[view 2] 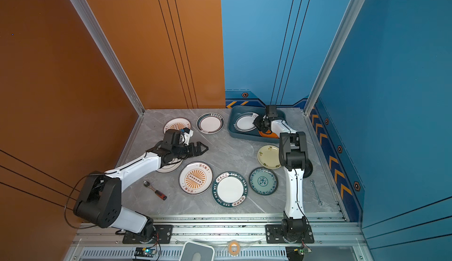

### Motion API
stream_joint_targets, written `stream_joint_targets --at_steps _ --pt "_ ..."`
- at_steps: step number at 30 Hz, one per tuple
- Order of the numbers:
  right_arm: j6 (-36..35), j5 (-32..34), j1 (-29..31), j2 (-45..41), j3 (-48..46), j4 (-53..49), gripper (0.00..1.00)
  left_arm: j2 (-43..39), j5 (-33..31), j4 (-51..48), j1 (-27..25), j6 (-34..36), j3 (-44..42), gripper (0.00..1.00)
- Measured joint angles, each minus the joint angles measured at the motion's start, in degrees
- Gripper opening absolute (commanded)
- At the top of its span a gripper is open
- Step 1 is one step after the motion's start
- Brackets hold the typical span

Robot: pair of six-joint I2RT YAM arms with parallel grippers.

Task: Place the plates into the plastic bin on the countertop
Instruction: 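Carry the green-rimmed plate with the right gripper into the teal bin and release, then raise the right gripper from the bin while the left gripper reaches the cream plate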

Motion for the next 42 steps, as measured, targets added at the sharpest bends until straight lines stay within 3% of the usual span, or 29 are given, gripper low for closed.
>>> stream_joint_targets --at_steps 4,10,14,21,35,42 --pt "-1.01 1.16 0.42 1.42 2.51 -3.21 0.28 0.0 0.0 -0.5 -0.61 0.22 0.0 0.98" --pt "-4.09 4.31 1.51 3.32 9.33 -10.03 0.39 0.0 0.04 -1.18 -0.85 0.48 0.28 0.98" --pt "-7.74 8.72 2.73 3.5 14.08 -16.63 0.46 0.04 0.02 -1.9 -1.46 1.31 0.96 0.98" --pt "-14.16 16.98 4.85 3.5 21.05 -25.22 0.49 0.66 0.02 -4.22 -3.96 3.34 2.82 0.98" --pt "-18.25 20.65 4.66 3.37 21.0 -29.62 0.48 1.66 0.02 -7.72 -6.12 5.35 5.27 0.98" --pt "-19.82 21.42 4.48 -4.37 10.6 -27.96 0.47 3.37 0.09 -11.15 -10.99 9.29 7.8 0.98"
